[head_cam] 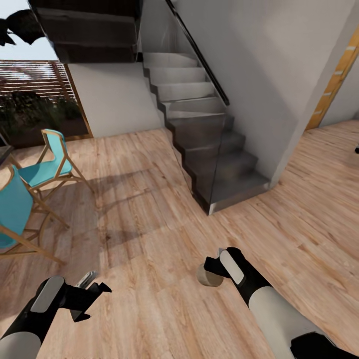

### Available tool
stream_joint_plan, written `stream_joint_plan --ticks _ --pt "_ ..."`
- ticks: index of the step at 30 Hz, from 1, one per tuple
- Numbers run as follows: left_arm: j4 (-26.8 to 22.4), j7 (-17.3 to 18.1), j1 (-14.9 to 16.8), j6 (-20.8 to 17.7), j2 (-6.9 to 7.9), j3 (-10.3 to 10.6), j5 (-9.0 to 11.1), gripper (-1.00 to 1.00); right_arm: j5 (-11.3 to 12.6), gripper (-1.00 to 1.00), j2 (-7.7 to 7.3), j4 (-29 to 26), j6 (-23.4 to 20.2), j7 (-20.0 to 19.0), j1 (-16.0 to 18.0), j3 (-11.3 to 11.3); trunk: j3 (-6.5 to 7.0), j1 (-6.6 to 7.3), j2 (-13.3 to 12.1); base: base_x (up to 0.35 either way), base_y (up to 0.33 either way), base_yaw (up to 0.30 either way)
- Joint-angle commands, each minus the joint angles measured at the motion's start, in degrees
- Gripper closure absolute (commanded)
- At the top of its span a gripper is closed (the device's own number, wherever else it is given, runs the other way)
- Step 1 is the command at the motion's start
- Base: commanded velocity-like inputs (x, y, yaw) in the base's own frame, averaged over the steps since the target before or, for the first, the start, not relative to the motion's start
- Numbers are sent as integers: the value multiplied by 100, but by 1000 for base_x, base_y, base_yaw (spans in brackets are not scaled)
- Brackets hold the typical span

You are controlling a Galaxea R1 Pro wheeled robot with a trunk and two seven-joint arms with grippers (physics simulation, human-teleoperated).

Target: Place each of the two pumpkins and all three candles from the living room inside a cabinet in the living room (use any cabinet), then make sure every cabinet is closed, and position the cauldron so it is next to a table in the living room.

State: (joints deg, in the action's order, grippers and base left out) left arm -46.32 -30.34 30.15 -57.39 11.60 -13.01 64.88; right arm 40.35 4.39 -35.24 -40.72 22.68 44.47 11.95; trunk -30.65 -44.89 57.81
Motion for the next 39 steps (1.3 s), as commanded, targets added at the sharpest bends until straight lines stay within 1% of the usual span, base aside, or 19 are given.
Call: stream_joint_plan --ticks 1,23,30,32,33,34,36,39 --pt "0 -2 0 0 0 0 -2 -100 6 100 0 0 2 0 0 0 7 0 0 0 0 225" --pt "0 -6 0 0 -21 0 -1 -100 8 100 0 8 2 0 0 1 154 0 0 0 0 225" --pt "0 -11 0 5 -52 0 -1 -100 29 100 0 8 -10 -5 0 -4 201 0 0 0 0 225" --pt "-2 -14 0 7 -102 7 -2 -100 44 100 -5 8 -19 -9 0 -25 215 0 0 0 0 224" --pt "-1 -14 0 7 -127 30 -2 -100 50 100 -6 10 -24 -12 0 -35 221 0 0 0 0 224" --pt "-4 -12 0 8 -148 114 -2 -100 55 100 -7 14 -24 -11 0 -37 228 0 0 0 0 224" --pt "-5 -9 0 8 -151 215 -2 -100 59 100 -4 16 -21 -10 0 -28 242 0 0 0 0 223" --pt "-6 -7 0 8 -157 276 -2 -100 60 100 -1 17 -17 -7 0 -19 262 0 0 0 0 223"
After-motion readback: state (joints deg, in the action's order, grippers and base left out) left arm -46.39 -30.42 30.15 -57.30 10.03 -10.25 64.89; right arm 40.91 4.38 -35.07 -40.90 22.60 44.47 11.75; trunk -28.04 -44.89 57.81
